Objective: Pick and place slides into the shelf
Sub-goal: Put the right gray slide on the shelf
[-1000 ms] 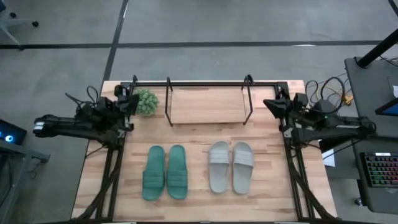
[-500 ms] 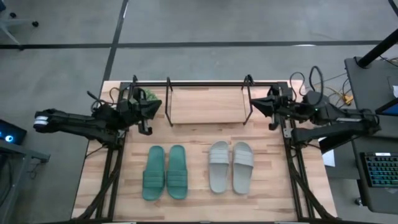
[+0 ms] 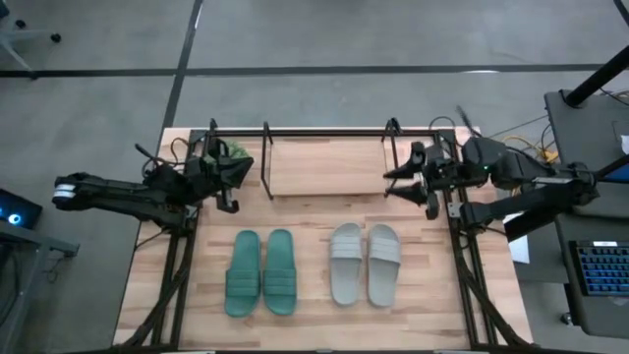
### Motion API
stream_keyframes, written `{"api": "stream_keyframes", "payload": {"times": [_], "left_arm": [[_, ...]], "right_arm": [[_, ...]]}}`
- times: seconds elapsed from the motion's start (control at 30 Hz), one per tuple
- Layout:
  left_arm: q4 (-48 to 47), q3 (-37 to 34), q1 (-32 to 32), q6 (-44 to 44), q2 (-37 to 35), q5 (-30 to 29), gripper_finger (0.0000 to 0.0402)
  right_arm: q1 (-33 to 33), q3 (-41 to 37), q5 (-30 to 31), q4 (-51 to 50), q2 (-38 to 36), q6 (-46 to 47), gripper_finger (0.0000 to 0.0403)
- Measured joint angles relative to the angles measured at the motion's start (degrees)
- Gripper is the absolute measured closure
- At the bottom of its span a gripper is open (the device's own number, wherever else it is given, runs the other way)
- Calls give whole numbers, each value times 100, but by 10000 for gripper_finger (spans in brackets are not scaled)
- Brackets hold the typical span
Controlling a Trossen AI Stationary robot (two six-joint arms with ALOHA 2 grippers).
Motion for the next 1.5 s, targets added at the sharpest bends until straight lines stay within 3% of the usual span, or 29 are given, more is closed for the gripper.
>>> {"api": "stream_keyframes", "payload": {"times": [0.13,0.33,0.53,0.93,1.03,1.33,1.5], "left_arm": [[6,-4,0,-2,12,-28,402],[-10,-9,2,-2,45,-200,402],[-20,-24,0,0,147,-265,402],[-14,-37,0,2,450,-956,402],[-5,-37,1,2,517,-973,402],[-16,-37,1,4,535,-971,402],[-56,-39,0,7,438,-967,402]], "right_arm": [[93,583,-663,-967,340,723,189],[356,1282,-1171,-2118,788,1628,189],[738,1638,-1174,-2817,1063,1895,193],[1652,1594,-1134,-3672,1588,2003,193],[1906,1594,-865,-3777,1736,2047,194],[2690,1666,889,-4446,2401,2594,194],[2926,1666,1178,-4500,2856,2839,194]]}}
